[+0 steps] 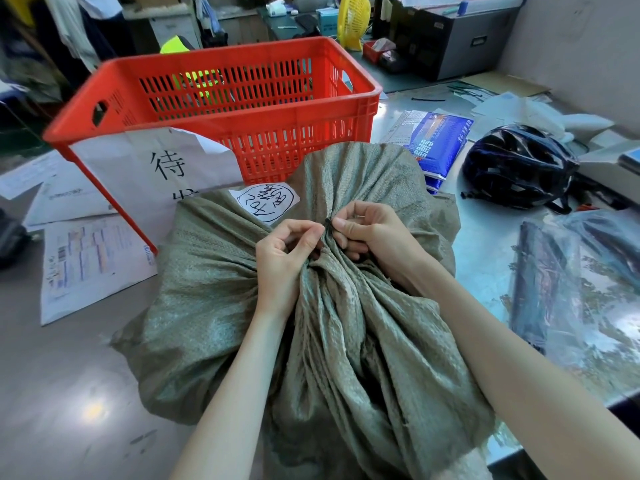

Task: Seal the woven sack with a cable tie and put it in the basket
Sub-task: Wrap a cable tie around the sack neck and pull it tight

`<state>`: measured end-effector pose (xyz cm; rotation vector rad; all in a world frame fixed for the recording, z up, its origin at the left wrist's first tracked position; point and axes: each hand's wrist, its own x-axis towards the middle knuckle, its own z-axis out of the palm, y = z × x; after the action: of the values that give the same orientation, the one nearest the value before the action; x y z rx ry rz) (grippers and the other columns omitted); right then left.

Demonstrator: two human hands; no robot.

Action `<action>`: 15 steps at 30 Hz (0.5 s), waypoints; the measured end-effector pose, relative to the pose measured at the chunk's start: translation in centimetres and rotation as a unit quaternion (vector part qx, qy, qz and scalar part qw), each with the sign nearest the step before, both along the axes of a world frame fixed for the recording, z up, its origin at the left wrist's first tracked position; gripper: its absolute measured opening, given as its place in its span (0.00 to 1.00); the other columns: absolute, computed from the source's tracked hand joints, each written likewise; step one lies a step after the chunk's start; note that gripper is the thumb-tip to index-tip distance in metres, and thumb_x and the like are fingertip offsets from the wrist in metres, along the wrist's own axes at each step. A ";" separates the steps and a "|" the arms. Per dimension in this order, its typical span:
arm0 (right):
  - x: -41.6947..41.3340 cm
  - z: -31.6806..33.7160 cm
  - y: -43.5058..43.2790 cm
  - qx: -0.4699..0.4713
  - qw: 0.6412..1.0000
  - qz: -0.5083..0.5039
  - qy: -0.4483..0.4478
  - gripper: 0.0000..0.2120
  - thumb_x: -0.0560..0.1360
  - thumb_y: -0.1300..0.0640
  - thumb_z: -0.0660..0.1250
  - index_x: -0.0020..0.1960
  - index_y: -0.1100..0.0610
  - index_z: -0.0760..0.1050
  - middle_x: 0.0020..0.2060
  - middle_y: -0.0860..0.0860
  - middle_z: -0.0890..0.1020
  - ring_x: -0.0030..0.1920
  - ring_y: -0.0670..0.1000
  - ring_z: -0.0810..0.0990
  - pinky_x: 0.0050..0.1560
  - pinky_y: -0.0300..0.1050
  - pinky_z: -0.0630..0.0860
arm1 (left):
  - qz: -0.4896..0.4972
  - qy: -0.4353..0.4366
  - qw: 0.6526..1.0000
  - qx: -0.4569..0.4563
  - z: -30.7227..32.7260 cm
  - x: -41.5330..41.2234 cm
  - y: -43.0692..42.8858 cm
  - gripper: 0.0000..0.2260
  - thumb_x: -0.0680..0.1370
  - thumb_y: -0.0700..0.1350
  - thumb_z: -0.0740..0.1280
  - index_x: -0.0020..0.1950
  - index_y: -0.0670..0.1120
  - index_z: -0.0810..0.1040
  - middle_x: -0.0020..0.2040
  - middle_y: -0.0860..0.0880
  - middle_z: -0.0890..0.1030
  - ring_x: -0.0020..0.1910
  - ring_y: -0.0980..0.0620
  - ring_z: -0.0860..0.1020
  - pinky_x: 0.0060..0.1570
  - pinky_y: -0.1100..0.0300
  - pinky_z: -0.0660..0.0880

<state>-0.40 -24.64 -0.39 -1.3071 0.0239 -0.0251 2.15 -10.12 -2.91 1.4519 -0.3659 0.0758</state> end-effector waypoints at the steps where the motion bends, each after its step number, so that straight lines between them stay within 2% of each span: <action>1: 0.0 0.0 0.0 -0.008 1.000 0.000 0.002 0.07 0.76 0.69 0.62 0.40 0.63 0.71 0.27 0.57 0.73 0.22 0.45 0.63 0.23 0.36 0.66 | -0.001 0.001 1.000 -0.001 0.0 0.0 0.0 0.06 0.75 0.36 0.69 0.41 0.46 0.80 0.32 0.58 0.82 0.34 0.62 0.77 0.40 0.68 0.74; 6: -0.1 0.0 0.1 -0.001 1.000 -0.008 0.002 0.07 0.77 0.69 0.62 0.40 0.63 0.72 0.27 0.56 0.73 0.21 0.44 0.63 0.22 0.35 0.65 | 0.000 -0.001 1.000 -0.004 -0.2 0.1 0.0 0.06 0.75 0.37 0.70 0.41 0.47 0.80 0.33 0.57 0.82 0.34 0.61 0.77 0.40 0.68 0.74; 10: 0.0 0.0 0.1 -0.031 1.000 0.003 0.000 0.07 0.76 0.69 0.62 0.39 0.63 0.72 0.26 0.55 0.74 0.22 0.45 0.64 0.23 0.35 0.66 | -0.005 -0.001 1.000 -0.019 -0.2 0.2 0.1 0.06 0.74 0.36 0.70 0.41 0.46 0.78 0.34 0.55 0.82 0.35 0.59 0.78 0.40 0.67 0.74; 15: 0.2 0.3 0.0 -0.078 0.996 0.035 -0.001 0.08 0.76 0.68 0.64 0.38 0.63 0.71 0.26 0.56 0.75 0.21 0.46 0.66 0.22 0.34 0.67 | -0.020 0.006 0.999 -0.027 -0.2 0.4 0.1 0.09 0.75 0.34 0.68 0.41 0.45 0.72 0.30 0.55 0.79 0.29 0.59 0.75 0.36 0.67 0.73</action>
<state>-0.17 -24.64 -0.08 -1.4642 -0.0259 0.0333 2.58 -9.99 -3.12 1.3907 -0.3804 0.0458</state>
